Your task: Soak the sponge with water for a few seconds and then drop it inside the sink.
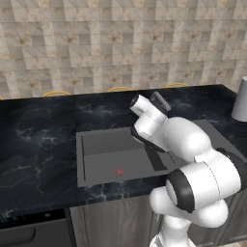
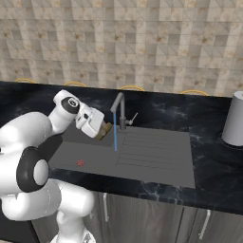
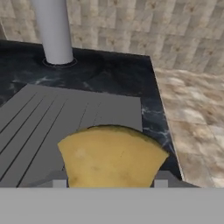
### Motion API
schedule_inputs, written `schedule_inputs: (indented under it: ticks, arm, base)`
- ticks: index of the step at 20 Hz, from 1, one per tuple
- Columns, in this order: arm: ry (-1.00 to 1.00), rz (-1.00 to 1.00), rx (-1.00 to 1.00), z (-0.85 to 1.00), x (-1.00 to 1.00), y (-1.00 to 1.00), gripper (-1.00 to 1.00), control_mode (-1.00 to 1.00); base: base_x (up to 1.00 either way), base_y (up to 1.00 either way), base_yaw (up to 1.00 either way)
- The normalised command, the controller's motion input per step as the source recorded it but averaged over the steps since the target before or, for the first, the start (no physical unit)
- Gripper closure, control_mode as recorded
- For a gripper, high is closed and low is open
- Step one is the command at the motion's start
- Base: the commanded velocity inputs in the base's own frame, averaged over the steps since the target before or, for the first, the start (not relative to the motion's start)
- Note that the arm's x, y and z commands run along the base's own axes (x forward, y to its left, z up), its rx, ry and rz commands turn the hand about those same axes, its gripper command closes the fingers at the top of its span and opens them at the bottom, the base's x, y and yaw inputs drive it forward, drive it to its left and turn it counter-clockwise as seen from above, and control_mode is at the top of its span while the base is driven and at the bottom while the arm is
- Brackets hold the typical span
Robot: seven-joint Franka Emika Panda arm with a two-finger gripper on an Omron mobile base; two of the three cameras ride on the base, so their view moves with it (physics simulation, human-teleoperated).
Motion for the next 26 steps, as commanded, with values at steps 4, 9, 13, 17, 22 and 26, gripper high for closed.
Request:
schedule_inputs:
  ticks: [4, 9, 13, 17, 22, 26]
  arm:
    - [-0.06, 0.00, 0.00, -0.12, 0.00, -0.16, 1.00, -1.00]
    - [-0.07, 0.00, 0.00, -0.27, 0.00, -0.03, 1.00, -1.00]
    - [-0.08, 0.00, 0.00, -0.25, 0.01, 0.00, 1.00, -1.00]
    - [-0.08, 0.00, 0.00, -0.01, 0.17, 0.01, 1.00, -1.00]
    - [0.03, -0.01, -0.02, 0.12, 0.30, 0.02, 1.00, -1.00]
    - [0.07, -0.02, -0.01, 0.04, 0.13, 0.08, 1.00, -1.00]
  base:
    - [0.00, 0.00, 0.00]
    - [0.00, 0.00, 0.00]
    - [0.00, 0.00, 0.00]
    - [0.00, 0.00, 0.00]
    - [0.00, 0.00, 0.00]
    - [0.00, 0.00, 0.00]
